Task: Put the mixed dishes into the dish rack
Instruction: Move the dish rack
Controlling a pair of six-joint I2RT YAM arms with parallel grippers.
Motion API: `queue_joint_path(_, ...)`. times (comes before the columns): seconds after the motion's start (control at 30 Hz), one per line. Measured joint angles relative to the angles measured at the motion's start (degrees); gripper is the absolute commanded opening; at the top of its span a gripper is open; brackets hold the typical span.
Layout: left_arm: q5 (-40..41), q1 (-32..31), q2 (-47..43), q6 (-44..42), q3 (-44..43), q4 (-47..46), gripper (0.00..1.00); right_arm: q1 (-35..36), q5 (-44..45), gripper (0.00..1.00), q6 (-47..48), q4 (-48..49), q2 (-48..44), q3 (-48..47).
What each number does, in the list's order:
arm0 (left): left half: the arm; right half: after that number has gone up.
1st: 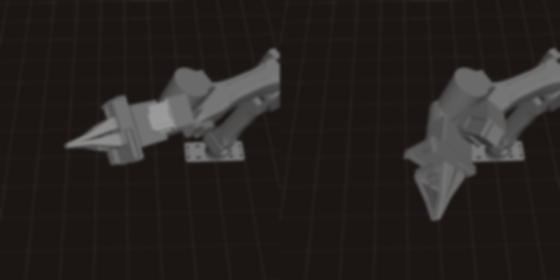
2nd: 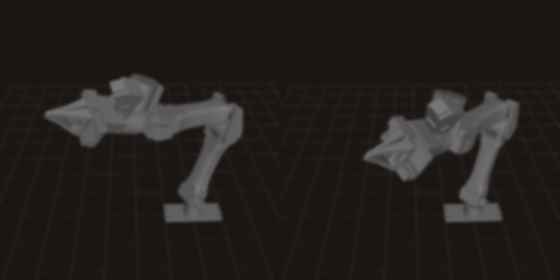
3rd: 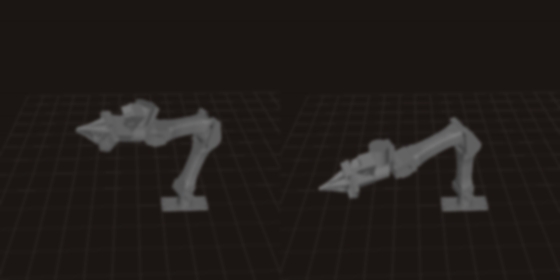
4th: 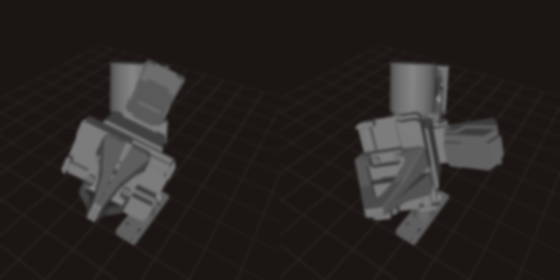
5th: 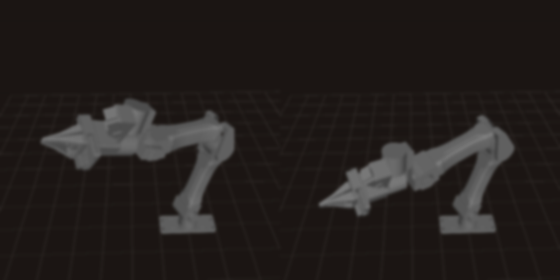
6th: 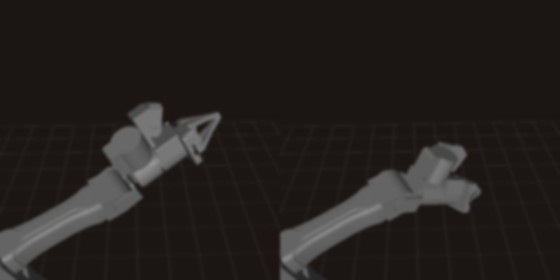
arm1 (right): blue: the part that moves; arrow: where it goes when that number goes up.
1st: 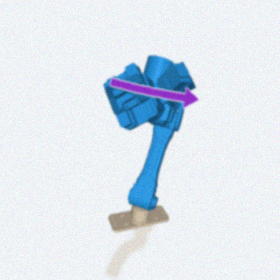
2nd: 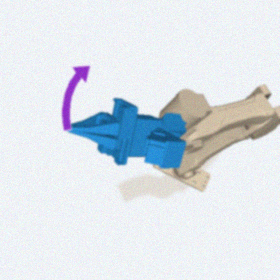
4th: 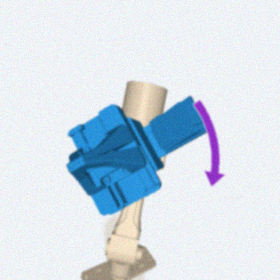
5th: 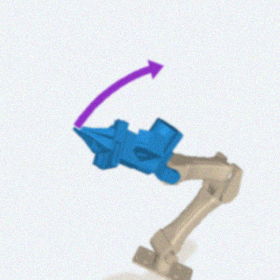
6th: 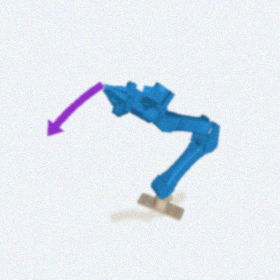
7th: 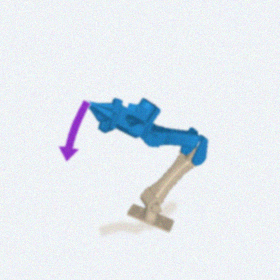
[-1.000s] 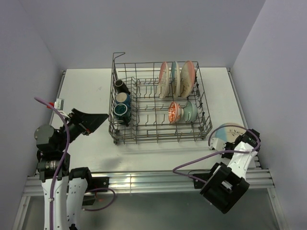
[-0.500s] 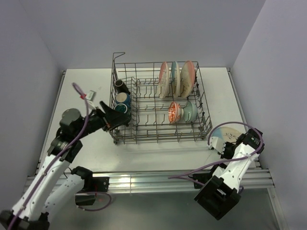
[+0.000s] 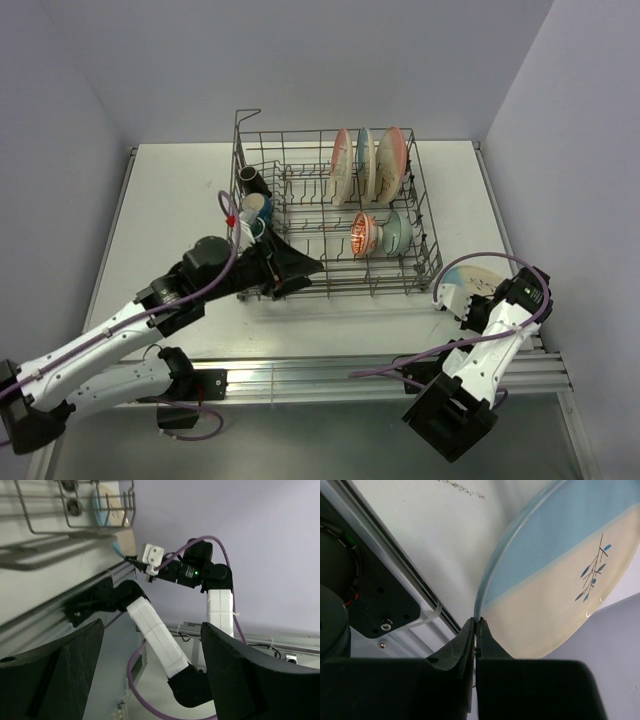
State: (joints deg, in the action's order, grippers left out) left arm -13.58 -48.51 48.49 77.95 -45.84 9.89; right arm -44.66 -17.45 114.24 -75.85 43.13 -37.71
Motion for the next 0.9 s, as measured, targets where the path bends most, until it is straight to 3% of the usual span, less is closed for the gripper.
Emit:
queue_joint_path(0.2, 8.3, -16.3, 10.5, 6.4, 0.2, -4.4, 0.86, 0.0, -0.2, 0.0, 0.0, -0.2, -0.1, 0.0)
queue_joint_path(0.37, 14.4, -24.1, 19.8, 9.1, 2.0, -8.5, 0.86, 0.0, -1.2, 0.0, -0.2, -0.5, 0.1, -0.3)
queue_joint_path(0.6, 22.7, -27.2, 26.6, 12.2, 2.6, -16.9, 0.83, 0.0, -1.7, 0.0, -0.4, -0.7, -0.7, -0.3)
queue_joint_path(0.77, 31.8, -27.6, 35.4, 13.9, -1.3, -23.0, 0.81, 0.0, -1.7, 0.0, -0.4, -1.1, -1.7, -0.3)
queue_joint_path(0.9, 33.8, -28.7, 42.9, 14.5, -6.2, -30.0, 0.78, 0.0, -1.7, 0.0, -0.4, -1.6, -1.7, -0.7)
